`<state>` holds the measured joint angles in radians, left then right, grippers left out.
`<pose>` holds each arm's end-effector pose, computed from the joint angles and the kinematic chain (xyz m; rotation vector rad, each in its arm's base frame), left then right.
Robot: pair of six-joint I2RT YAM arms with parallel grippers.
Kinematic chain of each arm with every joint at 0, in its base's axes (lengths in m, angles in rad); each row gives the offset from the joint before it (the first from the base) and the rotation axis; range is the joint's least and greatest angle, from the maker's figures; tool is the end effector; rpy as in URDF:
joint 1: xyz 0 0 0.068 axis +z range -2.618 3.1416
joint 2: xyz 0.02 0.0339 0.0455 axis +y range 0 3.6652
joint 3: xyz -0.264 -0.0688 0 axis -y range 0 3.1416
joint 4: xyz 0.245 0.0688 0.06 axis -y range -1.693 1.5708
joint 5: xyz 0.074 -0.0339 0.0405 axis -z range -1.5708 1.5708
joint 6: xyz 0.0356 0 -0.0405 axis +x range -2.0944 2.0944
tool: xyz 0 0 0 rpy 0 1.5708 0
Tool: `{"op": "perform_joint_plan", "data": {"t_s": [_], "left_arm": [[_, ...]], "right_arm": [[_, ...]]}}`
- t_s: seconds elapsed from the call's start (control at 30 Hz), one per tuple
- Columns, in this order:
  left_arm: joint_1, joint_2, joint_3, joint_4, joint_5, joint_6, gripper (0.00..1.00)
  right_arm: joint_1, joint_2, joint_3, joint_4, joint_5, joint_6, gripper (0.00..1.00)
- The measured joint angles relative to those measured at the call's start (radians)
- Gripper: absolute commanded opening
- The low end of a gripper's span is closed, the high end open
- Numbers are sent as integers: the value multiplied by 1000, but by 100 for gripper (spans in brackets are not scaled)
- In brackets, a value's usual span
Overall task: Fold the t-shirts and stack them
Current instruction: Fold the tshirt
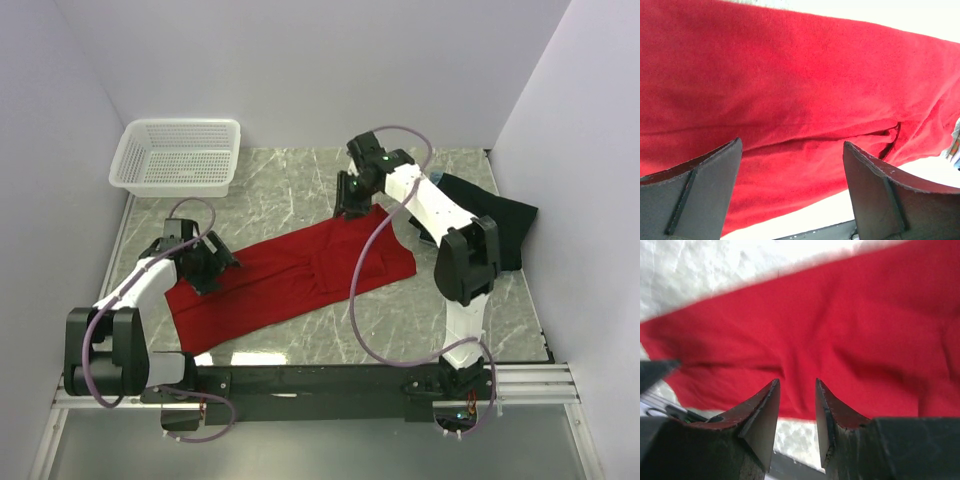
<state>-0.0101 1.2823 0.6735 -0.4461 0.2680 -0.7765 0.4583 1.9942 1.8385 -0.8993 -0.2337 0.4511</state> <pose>0.2335 -0.0118 0.1815 -0.9211 2.5419 -0.6096 0.3850 0.1991 0.2810 -0.0939 2.7162 0.6012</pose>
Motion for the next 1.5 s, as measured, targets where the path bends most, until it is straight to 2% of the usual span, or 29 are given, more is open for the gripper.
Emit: {"op": "perform_joint_plan", "data": {"t_s": [0.1,0.27,0.5,0.67,0.87,1.1,1.33,1.5], "left_arm": [[0,24,-6,26,8,5,87],[0,29,-33,42,10,9,87],[0,29,-64,62,27,8,87],[3,30,-82,101,63,-7,87],[0,58,-95,161,125,-62,87],[-21,50,-94,140,126,-87,87],[-77,-61,-159,76,115,-140,87],[-124,-150,-234,80,159,-200,87]], "right_arm": [[0,-53,-156,16,-1,10,40],[0,-37,-321,11,18,32,40],[0,-13,-346,10,90,42,40],[-3,66,-343,10,129,43,40],[-13,151,-216,-80,136,41,39],[-57,315,60,-206,138,46,38],[-117,473,351,-238,100,86,38],[-141,514,422,-198,26,124,38]]}}
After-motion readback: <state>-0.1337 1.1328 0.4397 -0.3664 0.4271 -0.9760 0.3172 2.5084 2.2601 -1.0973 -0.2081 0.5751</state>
